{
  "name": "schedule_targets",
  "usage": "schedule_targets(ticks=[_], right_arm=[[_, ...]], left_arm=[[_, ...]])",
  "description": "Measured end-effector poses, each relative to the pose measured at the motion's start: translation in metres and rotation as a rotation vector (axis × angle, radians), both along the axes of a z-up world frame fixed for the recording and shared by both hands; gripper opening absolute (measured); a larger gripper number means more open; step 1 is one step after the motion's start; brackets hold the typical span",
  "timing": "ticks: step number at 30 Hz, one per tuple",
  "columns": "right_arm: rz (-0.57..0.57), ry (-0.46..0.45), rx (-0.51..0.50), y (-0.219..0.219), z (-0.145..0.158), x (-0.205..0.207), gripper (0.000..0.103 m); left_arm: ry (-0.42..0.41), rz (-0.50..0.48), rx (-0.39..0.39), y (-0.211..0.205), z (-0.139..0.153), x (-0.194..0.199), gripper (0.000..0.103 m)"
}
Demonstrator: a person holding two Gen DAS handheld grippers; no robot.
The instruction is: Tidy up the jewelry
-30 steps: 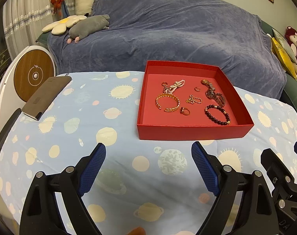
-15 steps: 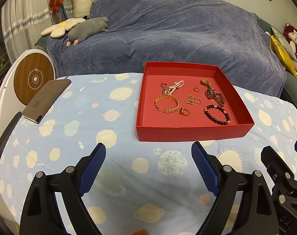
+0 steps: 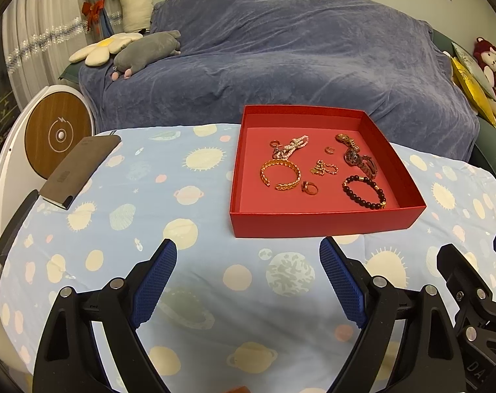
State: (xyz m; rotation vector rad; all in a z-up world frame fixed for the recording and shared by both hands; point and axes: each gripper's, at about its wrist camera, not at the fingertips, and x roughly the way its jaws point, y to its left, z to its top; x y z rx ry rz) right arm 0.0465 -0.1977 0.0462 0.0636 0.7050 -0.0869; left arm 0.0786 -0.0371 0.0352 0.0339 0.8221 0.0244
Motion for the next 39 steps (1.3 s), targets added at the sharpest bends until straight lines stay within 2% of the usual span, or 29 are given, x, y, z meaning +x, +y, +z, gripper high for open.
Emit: schedule_targets(ticks=[21,28,39], right_arm=[[-0.001,-0.001,0.005,0.001,-0.0002,-0.0007,0.098],[0.004,-0.003,0.004,0.0054,0.0003,-0.0005,0.098],[0.014,0.009,-0.019,0.0089,-0.0038,-0.0006,0.098]], left_arm=[[-0.011,0.002,0.01,0.002,0.0017,-0.0016,0.086],[0.008,-0.004,-0.03,0.0054,-0.0011,-0.0003,0.088],[0.007,0.018,-0.019,0.0059,-0.0008,0.0007,0.088]])
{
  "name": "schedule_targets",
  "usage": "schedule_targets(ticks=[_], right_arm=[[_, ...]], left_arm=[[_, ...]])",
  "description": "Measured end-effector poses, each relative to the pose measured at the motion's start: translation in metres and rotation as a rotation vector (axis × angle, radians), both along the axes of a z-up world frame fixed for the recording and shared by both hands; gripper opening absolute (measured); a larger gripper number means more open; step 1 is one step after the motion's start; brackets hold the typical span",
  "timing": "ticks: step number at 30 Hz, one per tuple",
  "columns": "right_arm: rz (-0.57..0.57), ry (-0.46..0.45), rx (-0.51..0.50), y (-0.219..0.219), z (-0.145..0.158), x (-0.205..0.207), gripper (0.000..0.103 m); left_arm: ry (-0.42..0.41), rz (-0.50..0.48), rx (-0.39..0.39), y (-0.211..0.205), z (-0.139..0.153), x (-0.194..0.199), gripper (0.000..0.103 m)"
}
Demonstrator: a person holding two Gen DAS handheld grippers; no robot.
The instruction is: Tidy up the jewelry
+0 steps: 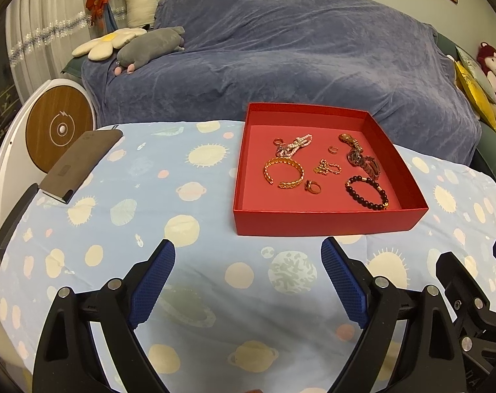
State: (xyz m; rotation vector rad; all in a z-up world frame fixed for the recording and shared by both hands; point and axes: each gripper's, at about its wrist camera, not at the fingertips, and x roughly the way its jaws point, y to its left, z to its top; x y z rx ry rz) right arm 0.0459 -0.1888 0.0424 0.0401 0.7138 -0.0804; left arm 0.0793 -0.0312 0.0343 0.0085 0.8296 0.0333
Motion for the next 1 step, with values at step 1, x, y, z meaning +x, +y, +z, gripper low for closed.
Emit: schedule_targets(ticks=[1], right_arm=[[0.0,0.0,-0.002,0.001,-0.0004,0.0001,0.098]], left_arm=[[-0.002,0.0,-0.003,0.0001,0.0001,-0.0003,0.088]])
